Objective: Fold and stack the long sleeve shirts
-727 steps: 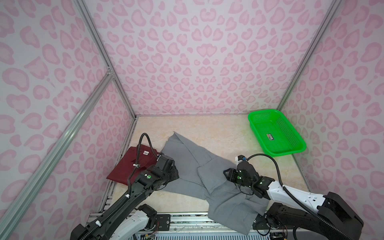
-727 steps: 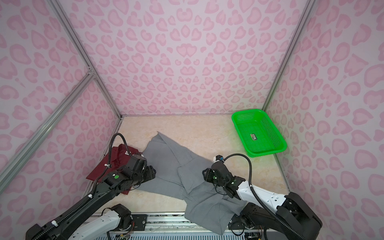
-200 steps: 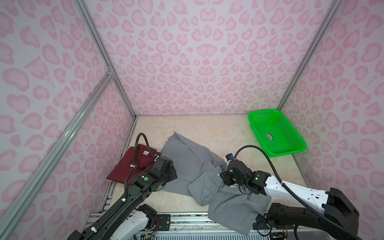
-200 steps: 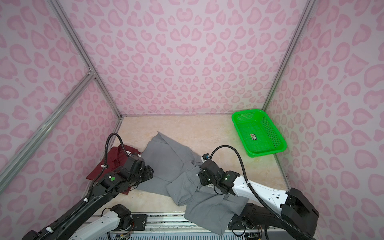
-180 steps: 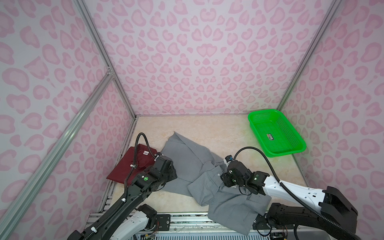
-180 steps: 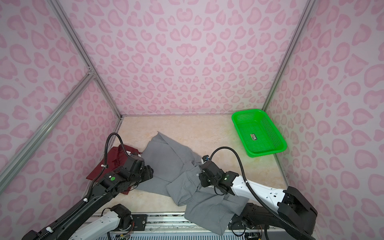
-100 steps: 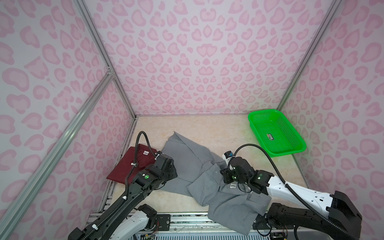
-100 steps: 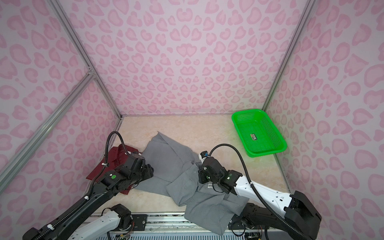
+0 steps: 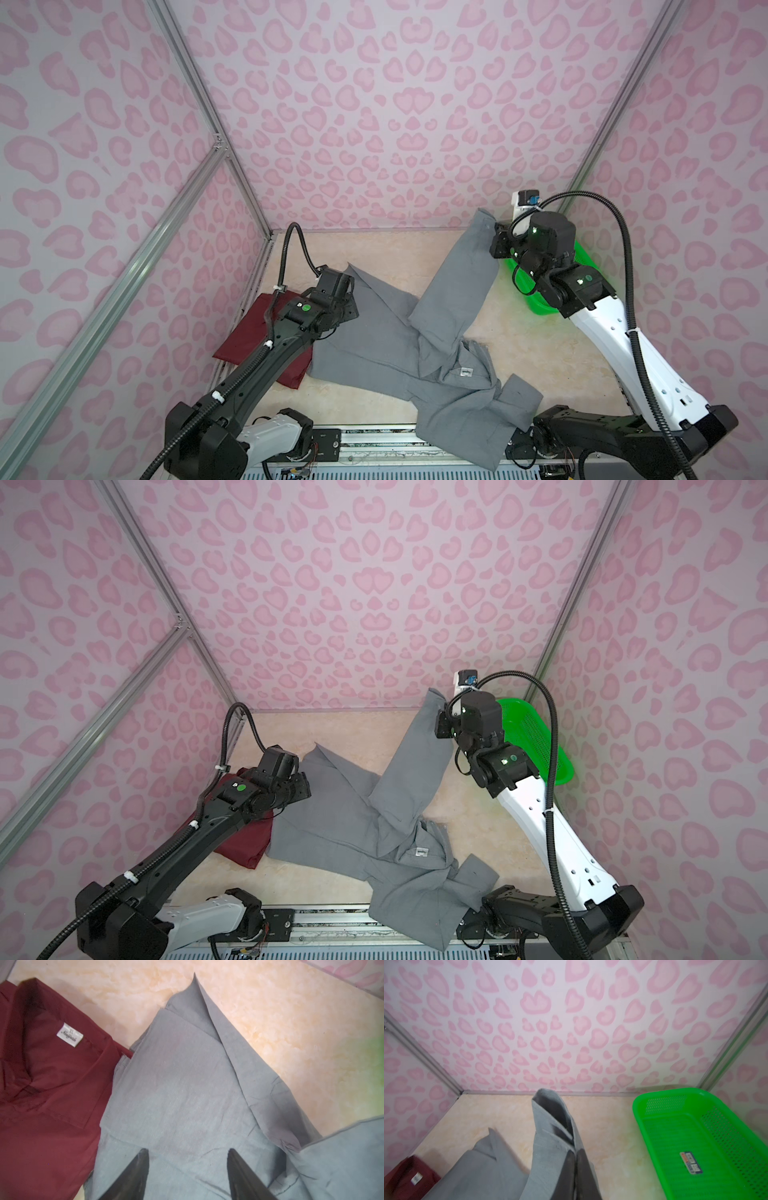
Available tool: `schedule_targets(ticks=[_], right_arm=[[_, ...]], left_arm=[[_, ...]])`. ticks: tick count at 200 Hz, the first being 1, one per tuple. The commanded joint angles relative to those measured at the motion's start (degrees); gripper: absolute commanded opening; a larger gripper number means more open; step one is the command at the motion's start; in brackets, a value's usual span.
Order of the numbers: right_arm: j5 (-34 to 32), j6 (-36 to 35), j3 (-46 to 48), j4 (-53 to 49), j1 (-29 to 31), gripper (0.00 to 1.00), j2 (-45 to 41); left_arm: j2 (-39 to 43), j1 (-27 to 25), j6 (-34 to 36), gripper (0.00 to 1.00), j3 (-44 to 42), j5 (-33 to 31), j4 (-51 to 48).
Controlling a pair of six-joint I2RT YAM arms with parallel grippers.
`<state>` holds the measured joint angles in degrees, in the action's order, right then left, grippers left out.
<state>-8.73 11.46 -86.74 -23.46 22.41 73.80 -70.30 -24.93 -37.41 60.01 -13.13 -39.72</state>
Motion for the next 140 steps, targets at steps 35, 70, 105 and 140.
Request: schedule_targets(ticks=[35,70,105,140], right_arm=[[0.07,-12.12,-22.23,7.13,-3.92,0.00,16.63],[7.30,-15.33,-39.47,7.38,-6.82,0.00,27.65],[12.21,-17.24,-56.85,8.90,-7.25,0.00,36.21],[21.41,-15.98,-54.41,10.98,-7.56,0.00,38.38]], left_arm=[[-11.23,4.39,3.39,0.63,8.94,0.08,3.38],[-18.81,7.39,3.04,0.63,12.88,2.86,5.00],[-26.70,9.86,3.04,0.64,19.23,3.98,5.89],[-35.89,11.22,2.45,0.65,27.42,4.94,5.38]])
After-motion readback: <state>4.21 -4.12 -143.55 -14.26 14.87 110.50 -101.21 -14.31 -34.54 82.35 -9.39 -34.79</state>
